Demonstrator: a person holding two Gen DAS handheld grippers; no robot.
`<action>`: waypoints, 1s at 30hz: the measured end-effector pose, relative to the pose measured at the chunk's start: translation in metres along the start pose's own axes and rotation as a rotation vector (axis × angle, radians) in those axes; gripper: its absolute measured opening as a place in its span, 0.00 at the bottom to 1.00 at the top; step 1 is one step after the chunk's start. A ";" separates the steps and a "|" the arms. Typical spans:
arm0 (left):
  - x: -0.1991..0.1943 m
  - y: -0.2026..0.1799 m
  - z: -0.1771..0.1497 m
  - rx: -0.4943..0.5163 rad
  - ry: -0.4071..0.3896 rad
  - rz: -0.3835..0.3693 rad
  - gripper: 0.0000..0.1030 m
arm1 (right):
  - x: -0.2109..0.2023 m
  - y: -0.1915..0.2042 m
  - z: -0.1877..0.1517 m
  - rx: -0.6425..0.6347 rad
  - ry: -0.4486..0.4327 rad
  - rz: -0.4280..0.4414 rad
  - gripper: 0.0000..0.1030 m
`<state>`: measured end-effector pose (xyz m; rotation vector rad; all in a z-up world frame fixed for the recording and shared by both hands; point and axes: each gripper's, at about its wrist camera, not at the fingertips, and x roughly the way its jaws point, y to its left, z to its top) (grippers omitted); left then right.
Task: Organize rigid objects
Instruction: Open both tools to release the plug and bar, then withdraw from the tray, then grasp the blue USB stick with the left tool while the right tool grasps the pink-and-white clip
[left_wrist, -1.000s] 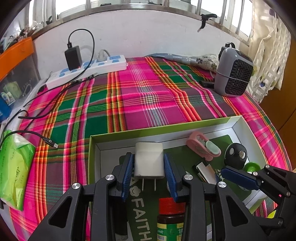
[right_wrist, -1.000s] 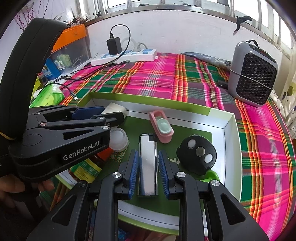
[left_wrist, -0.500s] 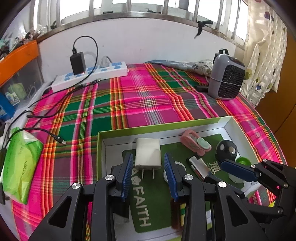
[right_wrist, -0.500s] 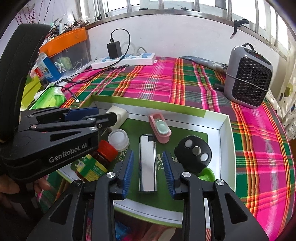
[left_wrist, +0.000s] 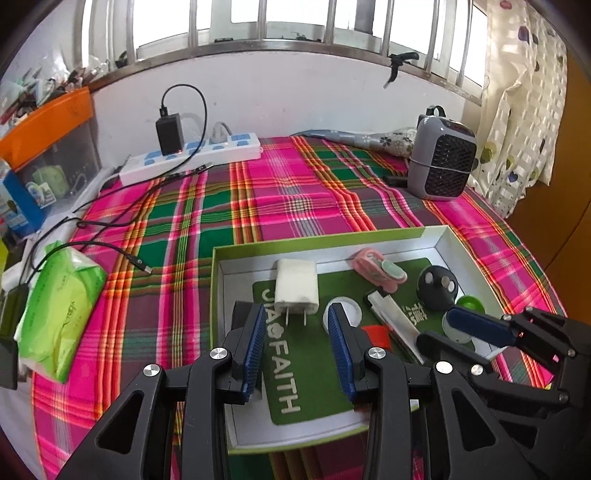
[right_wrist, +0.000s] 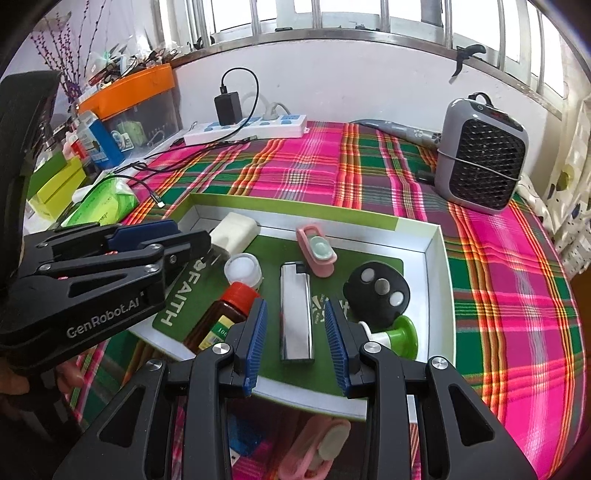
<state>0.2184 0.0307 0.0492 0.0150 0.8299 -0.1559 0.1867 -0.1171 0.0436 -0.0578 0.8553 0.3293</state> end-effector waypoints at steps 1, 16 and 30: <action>-0.002 -0.001 -0.002 -0.002 0.001 -0.006 0.33 | -0.002 0.000 -0.001 0.001 -0.003 -0.001 0.33; -0.038 -0.009 -0.033 -0.016 -0.037 -0.040 0.33 | -0.040 -0.009 -0.021 0.019 -0.067 -0.025 0.33; -0.053 -0.015 -0.064 -0.029 -0.019 -0.102 0.33 | -0.056 -0.027 -0.055 0.049 -0.040 -0.074 0.33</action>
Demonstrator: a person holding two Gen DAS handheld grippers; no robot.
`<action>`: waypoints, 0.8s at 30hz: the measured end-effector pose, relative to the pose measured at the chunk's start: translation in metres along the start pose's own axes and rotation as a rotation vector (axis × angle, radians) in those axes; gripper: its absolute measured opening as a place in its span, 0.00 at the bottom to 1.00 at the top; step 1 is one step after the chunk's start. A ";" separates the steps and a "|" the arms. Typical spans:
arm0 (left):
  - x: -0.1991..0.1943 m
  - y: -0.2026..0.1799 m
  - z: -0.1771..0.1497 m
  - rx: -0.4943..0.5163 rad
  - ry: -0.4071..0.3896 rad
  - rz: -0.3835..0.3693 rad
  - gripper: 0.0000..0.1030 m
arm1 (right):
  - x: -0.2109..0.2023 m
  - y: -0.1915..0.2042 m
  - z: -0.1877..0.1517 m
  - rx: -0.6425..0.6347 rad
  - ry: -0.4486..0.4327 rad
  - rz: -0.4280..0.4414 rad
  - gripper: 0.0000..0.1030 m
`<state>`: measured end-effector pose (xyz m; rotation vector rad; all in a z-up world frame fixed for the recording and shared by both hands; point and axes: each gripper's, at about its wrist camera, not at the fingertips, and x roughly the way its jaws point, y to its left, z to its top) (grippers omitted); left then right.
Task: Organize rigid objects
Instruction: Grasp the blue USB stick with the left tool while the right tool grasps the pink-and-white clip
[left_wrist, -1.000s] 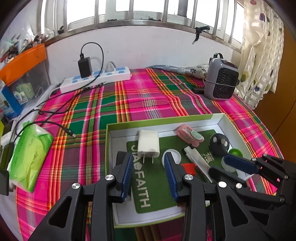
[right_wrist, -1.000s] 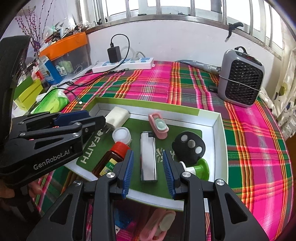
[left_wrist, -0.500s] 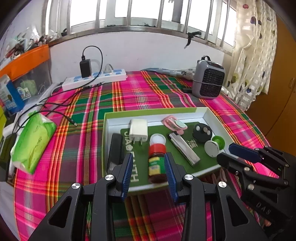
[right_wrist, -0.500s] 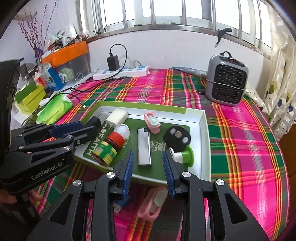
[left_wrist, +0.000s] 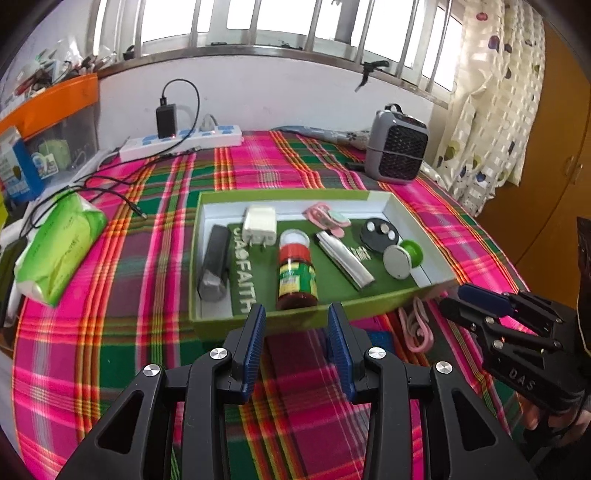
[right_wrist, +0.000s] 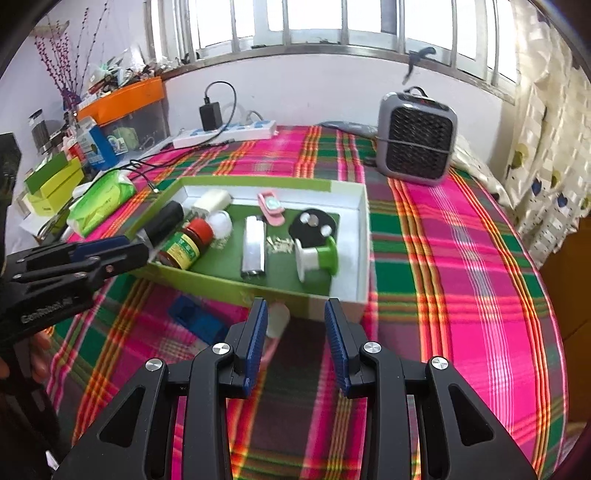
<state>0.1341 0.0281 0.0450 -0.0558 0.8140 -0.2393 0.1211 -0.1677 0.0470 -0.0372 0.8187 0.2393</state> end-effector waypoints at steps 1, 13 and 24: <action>0.000 0.000 -0.002 0.001 0.004 -0.005 0.33 | 0.000 -0.001 -0.001 0.014 0.002 0.000 0.33; 0.010 -0.003 -0.016 0.003 0.061 -0.063 0.33 | 0.015 0.012 -0.009 0.047 0.058 0.050 0.33; 0.023 -0.006 -0.015 0.003 0.096 -0.096 0.33 | 0.019 0.014 -0.006 0.070 0.065 0.054 0.33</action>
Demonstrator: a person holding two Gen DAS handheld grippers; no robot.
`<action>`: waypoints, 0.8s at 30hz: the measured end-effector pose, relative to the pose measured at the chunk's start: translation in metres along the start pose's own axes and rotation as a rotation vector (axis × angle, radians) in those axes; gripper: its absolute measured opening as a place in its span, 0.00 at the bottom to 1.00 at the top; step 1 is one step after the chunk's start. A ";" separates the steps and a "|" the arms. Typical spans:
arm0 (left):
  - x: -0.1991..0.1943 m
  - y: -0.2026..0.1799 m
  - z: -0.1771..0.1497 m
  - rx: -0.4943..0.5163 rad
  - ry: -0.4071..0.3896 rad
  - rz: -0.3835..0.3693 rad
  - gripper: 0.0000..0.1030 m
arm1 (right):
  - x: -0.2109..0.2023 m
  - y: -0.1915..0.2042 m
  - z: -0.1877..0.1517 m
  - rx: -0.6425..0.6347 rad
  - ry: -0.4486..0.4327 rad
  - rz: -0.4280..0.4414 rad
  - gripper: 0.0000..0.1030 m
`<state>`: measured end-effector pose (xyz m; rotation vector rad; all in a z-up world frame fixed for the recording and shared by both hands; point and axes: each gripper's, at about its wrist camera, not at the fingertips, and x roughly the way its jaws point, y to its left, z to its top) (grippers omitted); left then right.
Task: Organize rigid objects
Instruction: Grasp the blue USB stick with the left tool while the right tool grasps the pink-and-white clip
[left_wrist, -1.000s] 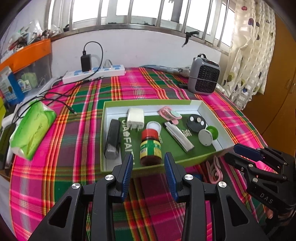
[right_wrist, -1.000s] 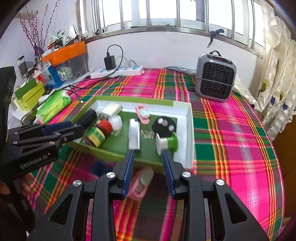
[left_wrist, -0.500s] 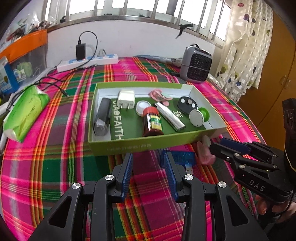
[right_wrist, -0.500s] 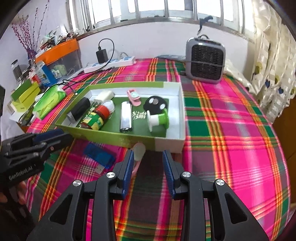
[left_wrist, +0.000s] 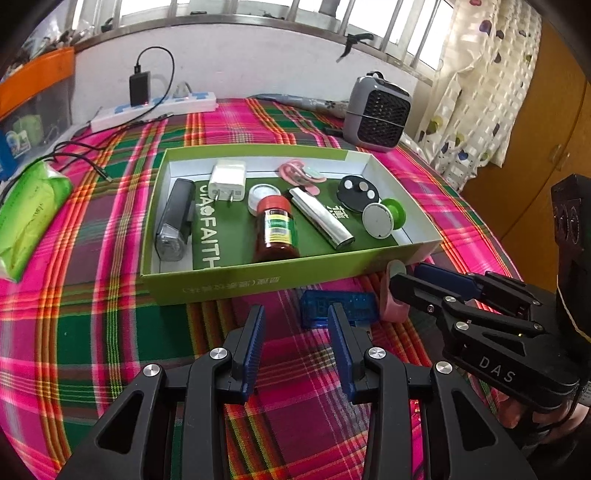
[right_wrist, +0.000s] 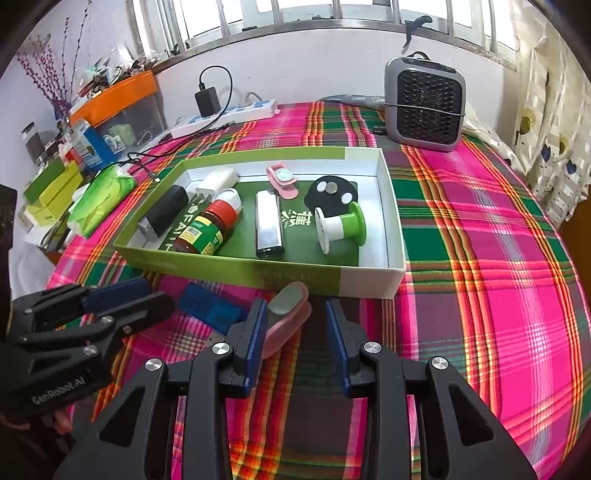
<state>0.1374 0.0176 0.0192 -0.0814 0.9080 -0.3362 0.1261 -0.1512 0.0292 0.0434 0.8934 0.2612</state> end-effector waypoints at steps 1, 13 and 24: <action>0.001 0.000 0.001 0.000 0.001 0.000 0.33 | 0.000 0.000 0.000 0.000 -0.002 0.002 0.33; 0.013 -0.010 0.004 0.051 0.026 -0.021 0.33 | 0.007 0.003 0.003 0.006 0.011 0.013 0.45; 0.014 -0.024 -0.004 0.097 0.055 -0.063 0.33 | -0.007 -0.013 -0.003 -0.003 0.002 -0.076 0.45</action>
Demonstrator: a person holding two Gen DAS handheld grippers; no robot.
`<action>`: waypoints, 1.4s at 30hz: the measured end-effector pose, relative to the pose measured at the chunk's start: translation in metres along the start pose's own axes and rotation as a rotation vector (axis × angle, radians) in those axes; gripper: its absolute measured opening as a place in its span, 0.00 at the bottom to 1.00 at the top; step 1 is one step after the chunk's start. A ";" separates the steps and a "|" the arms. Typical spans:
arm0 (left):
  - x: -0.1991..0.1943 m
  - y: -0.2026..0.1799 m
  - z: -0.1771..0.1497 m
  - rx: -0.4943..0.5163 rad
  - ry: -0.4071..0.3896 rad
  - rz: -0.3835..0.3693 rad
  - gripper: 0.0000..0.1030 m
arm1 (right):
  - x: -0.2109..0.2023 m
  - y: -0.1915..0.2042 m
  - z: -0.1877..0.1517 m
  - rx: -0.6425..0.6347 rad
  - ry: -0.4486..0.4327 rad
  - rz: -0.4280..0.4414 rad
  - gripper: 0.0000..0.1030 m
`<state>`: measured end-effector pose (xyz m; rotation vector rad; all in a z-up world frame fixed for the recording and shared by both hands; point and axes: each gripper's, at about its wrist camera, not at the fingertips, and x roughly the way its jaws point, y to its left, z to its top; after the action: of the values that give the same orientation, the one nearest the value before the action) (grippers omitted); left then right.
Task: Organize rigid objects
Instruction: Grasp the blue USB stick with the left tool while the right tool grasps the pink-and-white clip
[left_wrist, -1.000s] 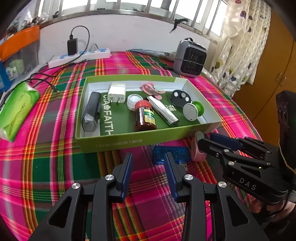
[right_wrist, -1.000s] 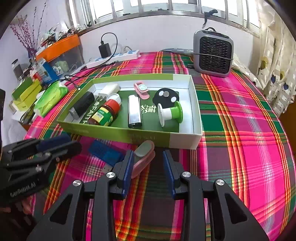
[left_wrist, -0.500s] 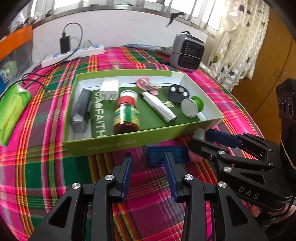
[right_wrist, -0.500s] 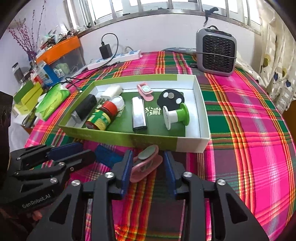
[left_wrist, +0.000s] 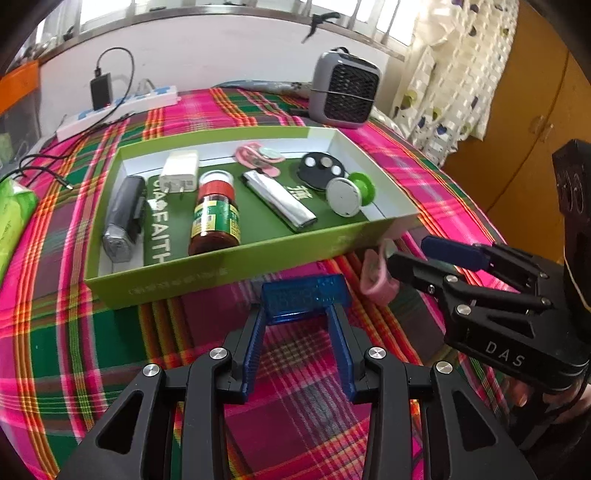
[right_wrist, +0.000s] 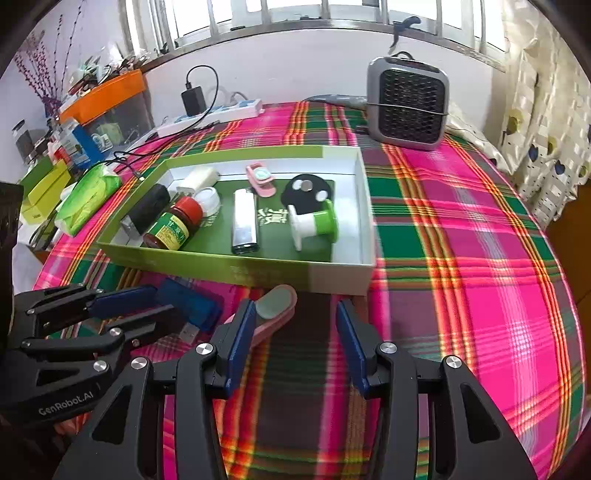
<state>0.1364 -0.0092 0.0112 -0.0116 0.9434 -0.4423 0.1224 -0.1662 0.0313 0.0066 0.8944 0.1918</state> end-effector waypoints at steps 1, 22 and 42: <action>-0.002 0.000 0.000 0.004 -0.003 -0.007 0.33 | -0.001 0.000 0.000 -0.002 -0.001 -0.013 0.45; -0.007 0.024 0.014 -0.043 -0.033 0.018 0.33 | 0.016 0.007 0.008 0.116 0.034 0.078 0.45; 0.006 -0.006 0.010 0.051 0.031 -0.059 0.33 | 0.000 -0.011 -0.002 0.052 0.013 -0.021 0.24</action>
<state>0.1455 -0.0183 0.0141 0.0140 0.9636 -0.5226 0.1223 -0.1769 0.0292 0.0441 0.9115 0.1492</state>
